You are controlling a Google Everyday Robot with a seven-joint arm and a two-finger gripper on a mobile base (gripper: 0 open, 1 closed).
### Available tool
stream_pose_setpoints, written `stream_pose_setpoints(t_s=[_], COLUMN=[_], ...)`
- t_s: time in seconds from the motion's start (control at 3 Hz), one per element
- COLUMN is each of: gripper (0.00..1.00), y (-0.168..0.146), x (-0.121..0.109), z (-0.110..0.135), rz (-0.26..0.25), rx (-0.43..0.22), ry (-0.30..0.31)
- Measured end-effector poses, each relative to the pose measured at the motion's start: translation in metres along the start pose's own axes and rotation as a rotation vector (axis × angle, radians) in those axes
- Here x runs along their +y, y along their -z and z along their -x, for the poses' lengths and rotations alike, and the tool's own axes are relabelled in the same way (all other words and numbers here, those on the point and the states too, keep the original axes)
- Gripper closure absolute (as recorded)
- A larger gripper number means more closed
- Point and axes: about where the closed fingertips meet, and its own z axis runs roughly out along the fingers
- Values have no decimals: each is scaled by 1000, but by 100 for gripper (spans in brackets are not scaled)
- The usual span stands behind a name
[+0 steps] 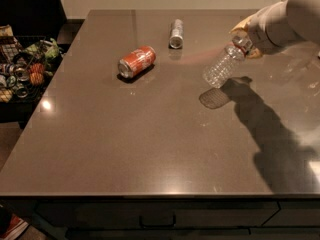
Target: Place water bottle upright
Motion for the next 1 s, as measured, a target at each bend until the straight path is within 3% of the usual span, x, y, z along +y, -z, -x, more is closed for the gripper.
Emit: stream_pose_setpoints(t_s=[0.67, 1.0], gripper=[100, 100], y=[20, 20], x=[-14, -20], z=[-29, -31], rz=[-138, -220], rx=[234, 252], ry=[67, 114])
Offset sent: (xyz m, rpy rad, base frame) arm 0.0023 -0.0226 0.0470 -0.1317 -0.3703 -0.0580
